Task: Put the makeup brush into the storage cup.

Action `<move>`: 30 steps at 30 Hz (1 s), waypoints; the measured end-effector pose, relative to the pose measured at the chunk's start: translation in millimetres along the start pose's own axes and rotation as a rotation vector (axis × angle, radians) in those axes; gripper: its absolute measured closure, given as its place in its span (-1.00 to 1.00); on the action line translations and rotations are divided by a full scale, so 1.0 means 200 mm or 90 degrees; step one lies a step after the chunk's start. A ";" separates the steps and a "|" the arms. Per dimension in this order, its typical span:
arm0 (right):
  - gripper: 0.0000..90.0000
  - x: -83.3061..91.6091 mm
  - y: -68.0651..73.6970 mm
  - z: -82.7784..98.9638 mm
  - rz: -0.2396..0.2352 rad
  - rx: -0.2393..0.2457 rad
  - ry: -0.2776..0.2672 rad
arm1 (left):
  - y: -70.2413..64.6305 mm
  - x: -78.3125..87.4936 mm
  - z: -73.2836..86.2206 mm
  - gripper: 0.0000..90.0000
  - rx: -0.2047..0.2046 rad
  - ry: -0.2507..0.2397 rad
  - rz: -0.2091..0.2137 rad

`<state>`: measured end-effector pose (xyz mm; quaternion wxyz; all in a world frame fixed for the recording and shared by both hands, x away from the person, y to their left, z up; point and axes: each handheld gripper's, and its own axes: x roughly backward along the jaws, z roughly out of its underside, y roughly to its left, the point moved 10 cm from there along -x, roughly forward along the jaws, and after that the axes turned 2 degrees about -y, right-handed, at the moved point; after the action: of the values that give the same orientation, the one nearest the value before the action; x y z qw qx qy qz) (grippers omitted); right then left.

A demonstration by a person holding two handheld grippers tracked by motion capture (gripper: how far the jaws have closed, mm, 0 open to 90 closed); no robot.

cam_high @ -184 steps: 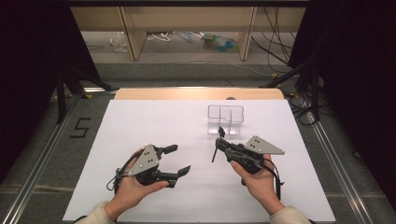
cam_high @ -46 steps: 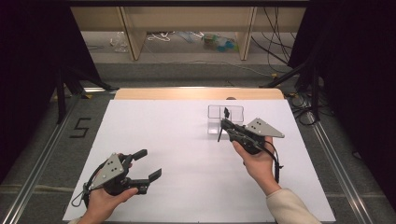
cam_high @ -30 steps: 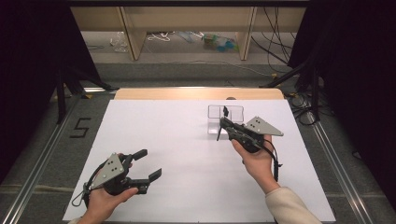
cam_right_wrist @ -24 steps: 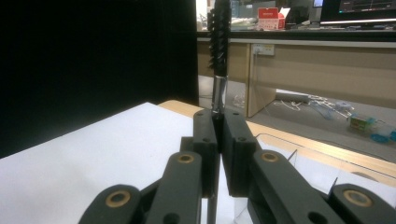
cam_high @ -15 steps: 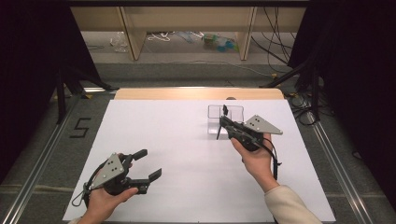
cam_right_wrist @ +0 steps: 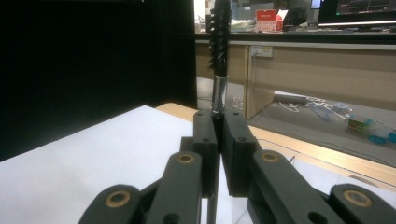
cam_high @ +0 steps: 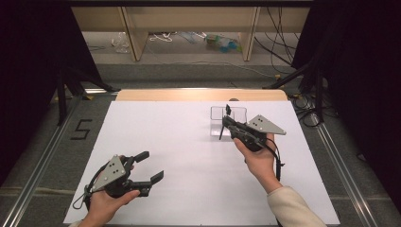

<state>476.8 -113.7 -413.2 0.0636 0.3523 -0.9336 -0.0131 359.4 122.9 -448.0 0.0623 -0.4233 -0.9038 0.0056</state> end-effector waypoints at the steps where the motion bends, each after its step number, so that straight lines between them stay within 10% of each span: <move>1: 0.90 0.00 0.00 0.00 0.004 0.000 -0.006 | 0.00 0.00 0.00 -0.61 0.000 0.000 0.000; 30: 0.90 -0.04 -0.02 -0.03 0.006 0.004 -0.004 | 0.00 0.00 0.00 -0.61 0.000 0.000 0.000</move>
<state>486.4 -111.2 -408.9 0.0597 0.3477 -0.9356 -0.0113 359.6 123.2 -448.1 0.0621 -0.4230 -0.9040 0.0054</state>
